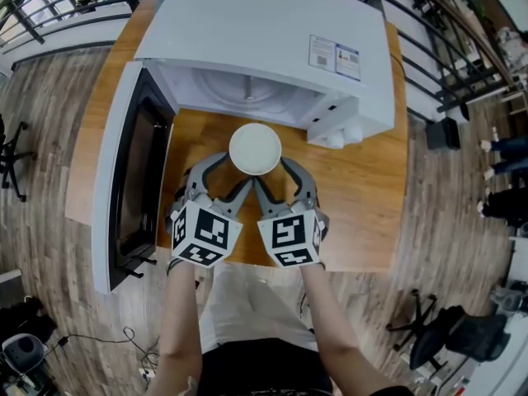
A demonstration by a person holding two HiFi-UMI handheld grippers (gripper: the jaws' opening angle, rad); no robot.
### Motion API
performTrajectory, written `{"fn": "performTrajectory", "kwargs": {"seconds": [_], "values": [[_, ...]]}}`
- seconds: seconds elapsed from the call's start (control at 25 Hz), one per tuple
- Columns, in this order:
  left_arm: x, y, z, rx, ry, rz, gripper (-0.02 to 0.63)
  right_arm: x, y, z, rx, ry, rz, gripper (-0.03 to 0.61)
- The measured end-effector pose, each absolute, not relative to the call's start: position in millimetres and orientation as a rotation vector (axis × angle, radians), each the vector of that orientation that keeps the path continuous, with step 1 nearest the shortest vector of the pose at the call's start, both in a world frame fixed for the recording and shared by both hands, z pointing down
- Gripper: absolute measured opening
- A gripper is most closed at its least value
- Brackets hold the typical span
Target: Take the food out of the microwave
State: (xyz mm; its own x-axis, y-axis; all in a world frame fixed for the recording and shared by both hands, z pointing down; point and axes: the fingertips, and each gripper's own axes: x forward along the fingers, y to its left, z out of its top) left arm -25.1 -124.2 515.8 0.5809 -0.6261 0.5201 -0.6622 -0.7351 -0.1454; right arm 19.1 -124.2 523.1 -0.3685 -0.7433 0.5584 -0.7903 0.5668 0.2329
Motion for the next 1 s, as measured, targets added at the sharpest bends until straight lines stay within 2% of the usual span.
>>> {"fn": "performTrajectory", "kwargs": {"seconds": [1.0], "values": [[-25.2,-77.4,570.9,2.651,-1.084,0.896,0.273,20.6,-81.0,578.9,1.125,-2.123,0.161,0.258]]}}
